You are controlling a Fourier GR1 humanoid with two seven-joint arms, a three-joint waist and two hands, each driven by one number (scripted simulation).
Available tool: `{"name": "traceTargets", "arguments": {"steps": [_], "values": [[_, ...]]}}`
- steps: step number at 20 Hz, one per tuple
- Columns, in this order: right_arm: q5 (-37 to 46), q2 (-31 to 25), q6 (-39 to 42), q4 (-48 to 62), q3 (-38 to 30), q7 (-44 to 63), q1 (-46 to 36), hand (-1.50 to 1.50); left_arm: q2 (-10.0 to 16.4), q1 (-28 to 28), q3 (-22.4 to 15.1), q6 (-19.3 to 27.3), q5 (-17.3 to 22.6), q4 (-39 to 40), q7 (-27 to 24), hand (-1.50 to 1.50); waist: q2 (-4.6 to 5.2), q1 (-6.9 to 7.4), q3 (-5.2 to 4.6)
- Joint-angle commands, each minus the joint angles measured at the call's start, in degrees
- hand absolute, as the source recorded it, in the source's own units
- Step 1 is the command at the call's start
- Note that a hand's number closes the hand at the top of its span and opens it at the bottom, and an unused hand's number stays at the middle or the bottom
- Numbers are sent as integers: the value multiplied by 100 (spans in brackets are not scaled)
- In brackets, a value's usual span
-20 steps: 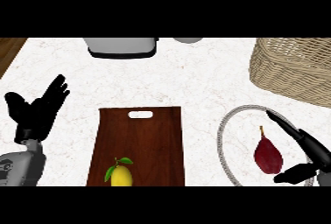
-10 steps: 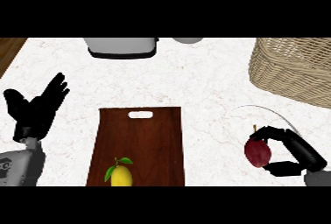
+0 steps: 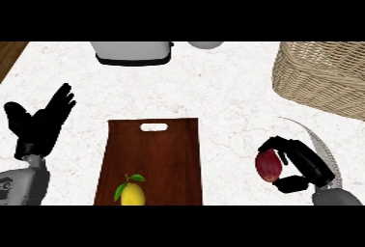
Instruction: Pick the pear from the placemat and place it in the basket
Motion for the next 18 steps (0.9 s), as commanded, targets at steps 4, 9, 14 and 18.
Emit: {"name": "traceTargets", "arguments": {"steps": [4, 9, 14, 18], "values": [[1477, 1389, -397, -899, 1154, 3036, 282, 150, 59, -13, 27, -23, 7, -31, 71, 0, 5, -4, 41], [223, 1754, -738, -2126, 1717, 3904, 550, 150, 35, -145, 76, 63, -6, 66, 74, 0, 33, -34, 74], [-87, 1776, -1408, -3907, 2496, 4732, 484, 150, 53, 163, 52, -33, -47, 39, -98, 0, 16, -23, 67], [749, 1781, -1337, -5275, 2720, 5957, 650, 150, 30, -11, 49, 4, -21, 0, 74, 0, 31, -44, 68]]}}
